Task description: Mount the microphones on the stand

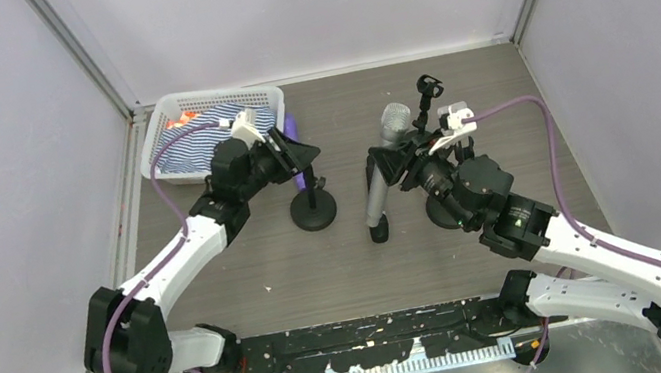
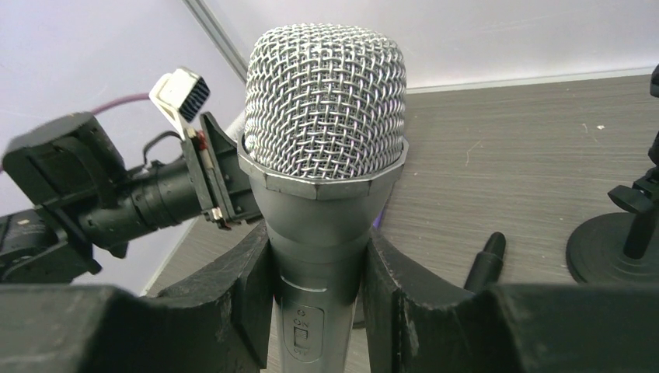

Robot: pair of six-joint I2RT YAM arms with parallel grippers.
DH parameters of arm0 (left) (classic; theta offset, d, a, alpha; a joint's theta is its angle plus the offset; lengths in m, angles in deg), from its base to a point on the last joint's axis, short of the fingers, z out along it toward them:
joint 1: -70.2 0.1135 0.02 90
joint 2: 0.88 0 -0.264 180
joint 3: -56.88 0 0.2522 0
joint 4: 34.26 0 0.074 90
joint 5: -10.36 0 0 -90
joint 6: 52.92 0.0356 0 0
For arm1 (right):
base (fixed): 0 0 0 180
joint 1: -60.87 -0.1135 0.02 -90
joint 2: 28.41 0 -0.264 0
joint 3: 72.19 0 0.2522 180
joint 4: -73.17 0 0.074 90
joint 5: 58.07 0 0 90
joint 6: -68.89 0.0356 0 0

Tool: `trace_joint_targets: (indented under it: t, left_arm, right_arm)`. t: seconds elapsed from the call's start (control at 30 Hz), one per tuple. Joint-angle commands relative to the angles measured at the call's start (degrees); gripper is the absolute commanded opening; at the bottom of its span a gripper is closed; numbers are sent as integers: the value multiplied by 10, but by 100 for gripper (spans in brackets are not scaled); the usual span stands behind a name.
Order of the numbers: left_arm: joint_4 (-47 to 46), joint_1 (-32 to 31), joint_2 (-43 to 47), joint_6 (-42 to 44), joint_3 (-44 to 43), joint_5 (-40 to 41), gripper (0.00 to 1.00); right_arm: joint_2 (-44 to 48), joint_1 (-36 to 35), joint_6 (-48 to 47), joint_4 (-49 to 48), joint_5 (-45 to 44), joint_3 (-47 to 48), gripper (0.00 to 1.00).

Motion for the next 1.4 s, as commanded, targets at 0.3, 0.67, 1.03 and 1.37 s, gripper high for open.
trace_joint_targets:
  t: [0.3,0.67,1.03,1.37]
  left_arm:
    - [-125,-1,61,60,83,31,92]
    - [-278,-10,109,130,210,72,97]
    - [-530,-92,4,281,270,126,96]
    - [-623,-95,-91,310,262,169,67]
  right_arm:
    - [-12,2,-51,-101,15,-22,1]
    - [-36,3,-84,-178,17,-24,1]
    - [-59,4,-78,-194,43,-18,1]
    - [-53,5,-82,-196,44,-29,1]
